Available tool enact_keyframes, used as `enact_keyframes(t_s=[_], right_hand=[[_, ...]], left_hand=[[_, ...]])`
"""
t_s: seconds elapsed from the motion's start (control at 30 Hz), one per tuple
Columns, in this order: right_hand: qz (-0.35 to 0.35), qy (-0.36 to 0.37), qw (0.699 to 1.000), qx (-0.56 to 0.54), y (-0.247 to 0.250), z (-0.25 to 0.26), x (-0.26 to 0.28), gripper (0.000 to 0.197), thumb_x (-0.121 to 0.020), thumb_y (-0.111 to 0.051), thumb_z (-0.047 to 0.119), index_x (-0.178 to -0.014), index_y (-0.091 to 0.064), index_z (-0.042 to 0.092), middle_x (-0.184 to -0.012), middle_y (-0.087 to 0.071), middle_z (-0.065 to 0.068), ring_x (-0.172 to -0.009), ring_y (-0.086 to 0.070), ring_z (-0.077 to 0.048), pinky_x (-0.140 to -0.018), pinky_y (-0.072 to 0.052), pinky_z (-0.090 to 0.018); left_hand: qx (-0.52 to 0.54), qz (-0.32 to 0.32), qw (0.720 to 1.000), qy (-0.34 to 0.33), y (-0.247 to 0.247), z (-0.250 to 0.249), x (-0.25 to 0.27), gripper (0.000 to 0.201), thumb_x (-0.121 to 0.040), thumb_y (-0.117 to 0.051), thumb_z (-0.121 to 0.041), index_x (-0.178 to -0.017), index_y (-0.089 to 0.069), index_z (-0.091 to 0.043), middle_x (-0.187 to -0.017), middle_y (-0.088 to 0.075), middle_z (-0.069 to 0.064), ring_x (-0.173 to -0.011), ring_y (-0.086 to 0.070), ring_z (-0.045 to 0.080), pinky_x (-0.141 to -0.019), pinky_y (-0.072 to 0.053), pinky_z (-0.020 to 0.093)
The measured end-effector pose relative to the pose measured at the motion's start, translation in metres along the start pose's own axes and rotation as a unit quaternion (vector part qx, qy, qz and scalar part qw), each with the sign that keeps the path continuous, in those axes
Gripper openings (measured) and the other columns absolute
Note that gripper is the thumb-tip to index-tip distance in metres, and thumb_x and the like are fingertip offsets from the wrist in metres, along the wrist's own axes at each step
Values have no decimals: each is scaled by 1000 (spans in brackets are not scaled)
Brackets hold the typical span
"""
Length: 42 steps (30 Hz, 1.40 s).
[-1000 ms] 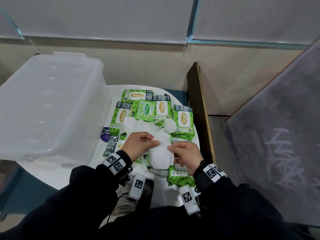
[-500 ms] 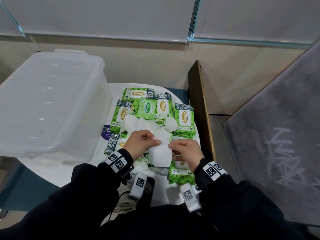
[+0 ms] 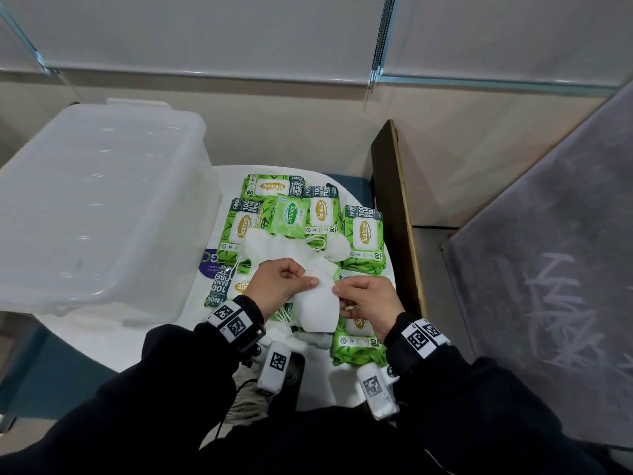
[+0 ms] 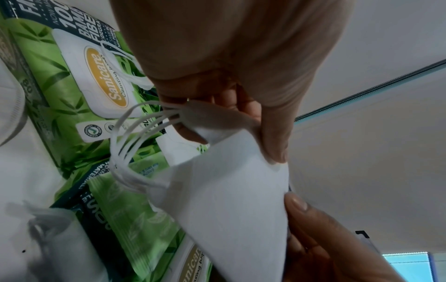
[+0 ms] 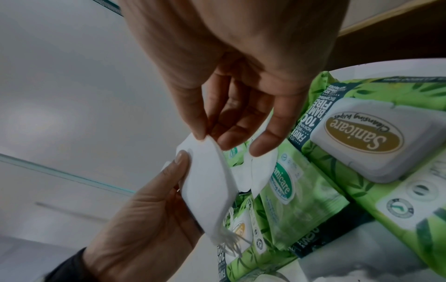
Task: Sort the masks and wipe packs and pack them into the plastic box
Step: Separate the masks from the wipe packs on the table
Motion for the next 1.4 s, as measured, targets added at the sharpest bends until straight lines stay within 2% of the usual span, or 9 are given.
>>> enact_keyframes(t_s=[0.33, 0.5, 0.57, 0.63, 0.8, 1.07, 1.2, 1.27, 1.4], right_hand=[[0, 0, 1000, 1, 2, -2, -3, 3, -86, -79, 3, -87, -77, 5, -66, -68, -4, -59, -61, -15, -65, -56, -35], [-11, -24, 1000, -3, 8, -13, -6, 2, -87, -78, 4, -87, -76, 6, -67, -67, -6, -60, -61, -16, -58, -57, -32], [-30, -50, 998, -16, 13, -21, -10, 5, -87, -79, 4, -87, -76, 8, -68, -69, -6, -60, -62, -16, -56, -57, -31], [-48, -79, 995, -29, 19, -30, -15, 8, -85, -79, 2, -87, -75, 8, -69, -70, -6, -59, -63, -15, -56, -58, -31], [-69, -121, 990, -7, 22, -52, -27, 8, -85, -78, -2, -85, -72, 4, -62, -66, -8, -51, -61, -16, -53, -59, -33], [-111, -122, 985, 57, 35, -60, -39, 9, -86, -76, -3, -83, -70, 3, -67, -66, -13, -53, -59, -19, -52, -57, -34], [-114, -130, 983, 68, 36, -61, -42, 8, -85, -76, -3, -84, -71, 3, -67, -66, -15, -51, -57, -19, -47, -53, -30], [-117, -133, 981, 73, 37, -62, -45, 8, -84, -76, -3, -86, -71, 2, -66, -66, -15, -50, -57, -20, -47, -52, -30], [-119, -136, 979, 98, 40, -56, -45, 13, -80, -81, 2, -89, -73, -2, -64, -65, -14, -50, -56, -21, -47, -50, -29]], left_hand=[[-8, 4, 1000, 3, -1, 5, -3, 28, -76, -88, -6, -73, -61, -11, -50, -50, -12, -45, -43, 2, -48, -37, 15], [-109, 72, 990, 45, 4, 15, -5, 28, -74, -92, -21, -83, -69, -11, -54, -58, -12, -52, -53, 5, -56, -45, 20], [-148, 95, 982, 70, 9, 19, -8, 25, -74, -92, -17, -88, -75, -6, -66, -73, 1, -62, -65, 13, -65, -54, 27], [-172, 90, 977, 89, 16, 20, -11, 21, -74, -90, -11, -88, -77, -3, -74, -75, 14, -66, -67, 23, -63, -53, 30], [-201, 64, 969, 127, 19, 24, -18, 20, -74, -89, -8, -87, -77, 1, -79, -75, 23, -60, -64, 21, -62, -51, 29], [-265, 3, 957, 121, 14, 38, -28, 18, -72, -91, -17, -82, -78, -9, -60, -72, 1, -48, -62, 6, -46, -45, 16], [-313, -17, 944, 106, 18, 42, -31, 20, -69, -93, -30, -77, -78, -18, -72, -75, -4, -70, -68, 11, -58, -52, 22], [-313, -18, 944, 103, 22, 45, -36, 23, -68, -93, -35, -75, -77, -19, -73, -74, -5, -72, -69, 15, -64, -58, 29], [-354, -46, 933, 40, 27, 35, -43, 24, -75, -85, -47, -78, -74, -26, -78, -71, -11, -74, -67, 11, -63, -48, 25]])
Point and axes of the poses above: each hand's wrist, its own x-axis away from the middle knuckle, its own y-axis out of the back of the hand, z = x × y, the point moved 5 cm from there along -x, towards the middle knuckle
